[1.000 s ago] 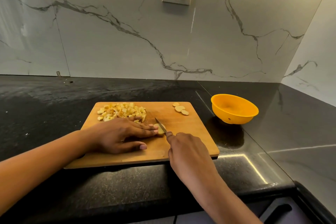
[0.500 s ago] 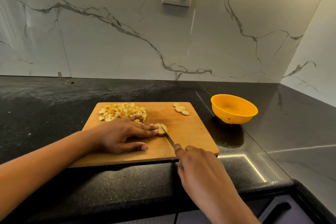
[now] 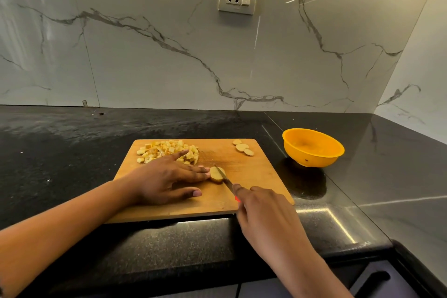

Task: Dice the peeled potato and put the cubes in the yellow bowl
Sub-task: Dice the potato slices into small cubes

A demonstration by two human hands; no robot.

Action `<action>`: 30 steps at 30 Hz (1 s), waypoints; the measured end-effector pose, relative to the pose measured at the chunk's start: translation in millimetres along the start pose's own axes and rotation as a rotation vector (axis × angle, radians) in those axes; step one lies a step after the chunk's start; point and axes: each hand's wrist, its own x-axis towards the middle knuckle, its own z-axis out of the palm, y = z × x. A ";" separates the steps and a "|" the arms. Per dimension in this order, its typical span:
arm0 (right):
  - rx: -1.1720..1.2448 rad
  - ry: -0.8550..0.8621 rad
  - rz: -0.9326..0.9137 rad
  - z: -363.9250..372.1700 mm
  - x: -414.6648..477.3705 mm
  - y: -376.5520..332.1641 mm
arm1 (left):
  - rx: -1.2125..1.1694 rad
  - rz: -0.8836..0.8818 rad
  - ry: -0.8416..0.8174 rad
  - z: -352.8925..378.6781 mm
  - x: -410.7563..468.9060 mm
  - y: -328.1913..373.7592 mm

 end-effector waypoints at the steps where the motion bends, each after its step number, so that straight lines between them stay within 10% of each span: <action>1: 0.009 0.014 0.013 1.9 3.5 -0.3 | 0.008 0.001 -0.003 -0.3 0.0 0.2; 30: -0.093 -0.171 -0.024 6.5 17.4 -22.8 | 0.075 0.030 -0.012 0.3 1.0 -0.6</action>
